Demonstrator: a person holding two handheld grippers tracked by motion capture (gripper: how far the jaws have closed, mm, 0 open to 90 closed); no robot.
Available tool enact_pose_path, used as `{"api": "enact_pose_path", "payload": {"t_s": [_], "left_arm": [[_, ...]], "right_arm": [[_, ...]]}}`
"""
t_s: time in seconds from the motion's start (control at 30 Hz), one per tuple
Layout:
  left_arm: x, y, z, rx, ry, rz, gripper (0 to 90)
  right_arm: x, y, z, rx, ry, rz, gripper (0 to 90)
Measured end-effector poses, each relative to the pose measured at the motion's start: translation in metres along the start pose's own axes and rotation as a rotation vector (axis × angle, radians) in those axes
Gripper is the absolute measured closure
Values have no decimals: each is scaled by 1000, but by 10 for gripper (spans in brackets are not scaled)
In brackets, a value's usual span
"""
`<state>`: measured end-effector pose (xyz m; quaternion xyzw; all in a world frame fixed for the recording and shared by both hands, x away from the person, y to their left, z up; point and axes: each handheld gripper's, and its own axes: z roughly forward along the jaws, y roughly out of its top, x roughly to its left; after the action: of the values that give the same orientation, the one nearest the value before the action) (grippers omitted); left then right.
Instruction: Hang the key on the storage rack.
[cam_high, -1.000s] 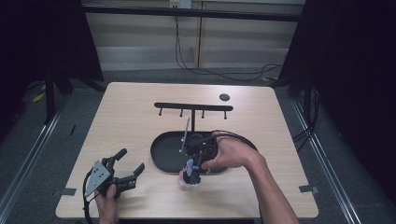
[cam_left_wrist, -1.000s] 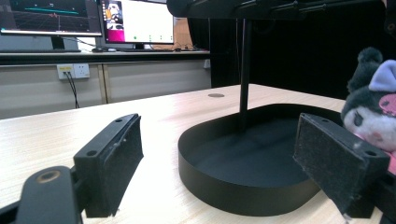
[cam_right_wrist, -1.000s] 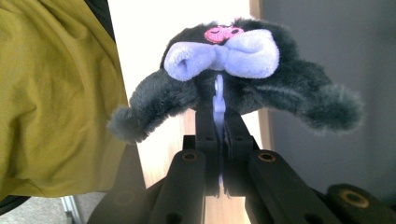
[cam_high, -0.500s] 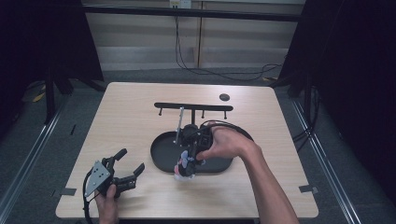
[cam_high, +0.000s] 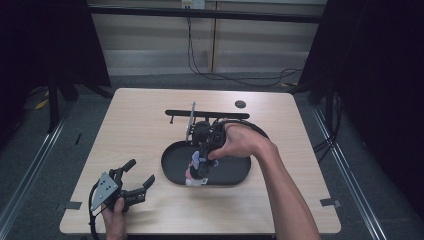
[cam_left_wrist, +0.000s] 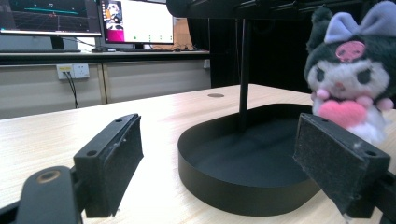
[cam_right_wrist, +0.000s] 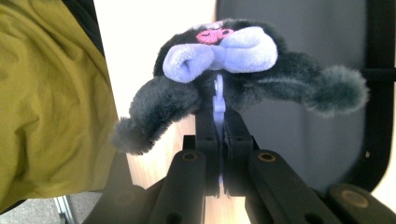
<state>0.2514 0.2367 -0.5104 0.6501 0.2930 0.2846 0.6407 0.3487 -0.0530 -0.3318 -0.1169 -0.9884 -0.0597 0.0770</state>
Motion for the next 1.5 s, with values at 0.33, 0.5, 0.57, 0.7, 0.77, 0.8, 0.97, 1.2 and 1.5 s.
{"api": "enact_pose_path", "payload": {"t_s": [0.33,0.5,0.57,0.7,0.77,0.8,0.97,1.2,1.5], "left_arm": [[0,0,0,-1,-1,0,152],[0,0,0,4,-3,1,152],[0,0,0,1,-2,-4,152],[0,0,0,3,-3,-9,152],[-1,0,0,-4,-2,-10,152],[0,0,0,-5,-1,-6,153],[0,0,0,-4,-1,-5,152],[0,0,0,0,-4,2,153],[0,0,0,0,-3,1,152]], "right_arm": [[-12,8,-15,19,-23,32,871],[-16,15,-21,47,-44,24,871],[-18,16,-25,50,-53,31,871],[-25,18,-33,40,-57,43,871],[-28,20,-35,48,-61,47,871],[-30,20,-36,51,-62,51,871],[-41,24,-38,61,-60,59,871],[-56,25,-31,82,-68,85,871],[-66,27,-42,64,-77,93,871]]}}
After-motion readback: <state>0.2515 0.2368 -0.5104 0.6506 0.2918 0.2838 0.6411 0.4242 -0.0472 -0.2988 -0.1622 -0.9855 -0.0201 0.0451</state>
